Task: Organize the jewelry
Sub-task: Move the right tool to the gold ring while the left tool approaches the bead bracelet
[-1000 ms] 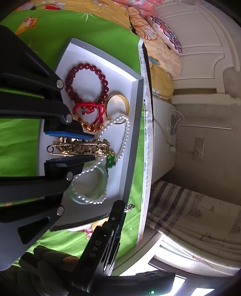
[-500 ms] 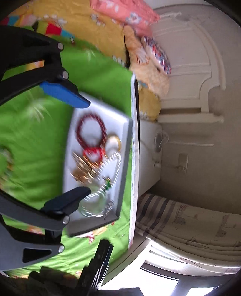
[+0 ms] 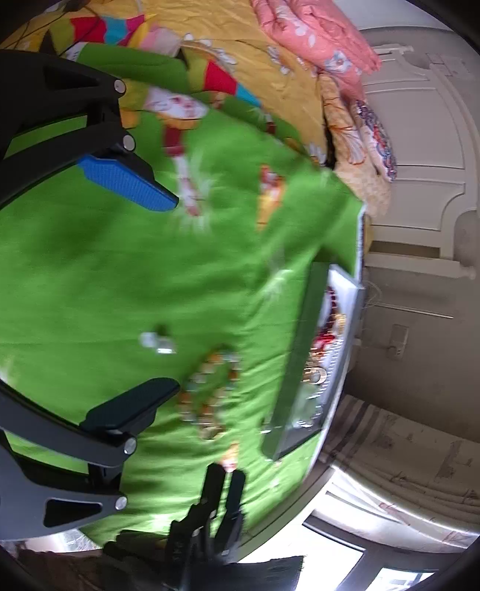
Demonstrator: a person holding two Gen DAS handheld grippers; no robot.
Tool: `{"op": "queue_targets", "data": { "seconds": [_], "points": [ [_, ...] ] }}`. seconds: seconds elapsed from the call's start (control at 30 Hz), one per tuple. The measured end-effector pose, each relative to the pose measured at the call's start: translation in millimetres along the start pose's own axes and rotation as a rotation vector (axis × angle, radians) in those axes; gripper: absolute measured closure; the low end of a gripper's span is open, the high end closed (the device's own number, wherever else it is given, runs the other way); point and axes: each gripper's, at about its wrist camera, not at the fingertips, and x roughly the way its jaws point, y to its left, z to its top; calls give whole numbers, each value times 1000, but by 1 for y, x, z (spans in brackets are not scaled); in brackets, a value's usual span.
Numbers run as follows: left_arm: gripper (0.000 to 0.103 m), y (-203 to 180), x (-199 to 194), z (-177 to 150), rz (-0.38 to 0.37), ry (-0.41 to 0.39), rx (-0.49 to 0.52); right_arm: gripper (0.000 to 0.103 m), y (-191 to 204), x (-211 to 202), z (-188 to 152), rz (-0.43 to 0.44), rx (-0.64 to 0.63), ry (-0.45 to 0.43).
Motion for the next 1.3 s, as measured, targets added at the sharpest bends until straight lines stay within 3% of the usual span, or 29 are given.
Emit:
{"op": "queue_targets", "data": {
  "seconds": [0.13,0.23,0.4,0.6,0.9,0.97,1.3],
  "points": [
    [12,2,0,-21,-9,16,5,47,13,13,4,-48,-37,11],
    [12,6,1,-27,-15,16,-9,48,1,16,2,-68,41,-1],
    [12,11,1,-29,-37,-10,-51,61,-13,24,-1,-114,82,33],
    [12,8,2,-35,-39,-18,-37,74,-6,32,-3,-150,25,66],
    [12,6,1,-37,-53,-20,-35,73,9,47,5,-170,0,76],
    [12,4,0,-37,-52,-19,-28,80,8,47,5,-168,7,71],
    [12,-14,0,-12,-54,-35,18,82,-3,21,-8,-181,55,-3]
  ]
}}
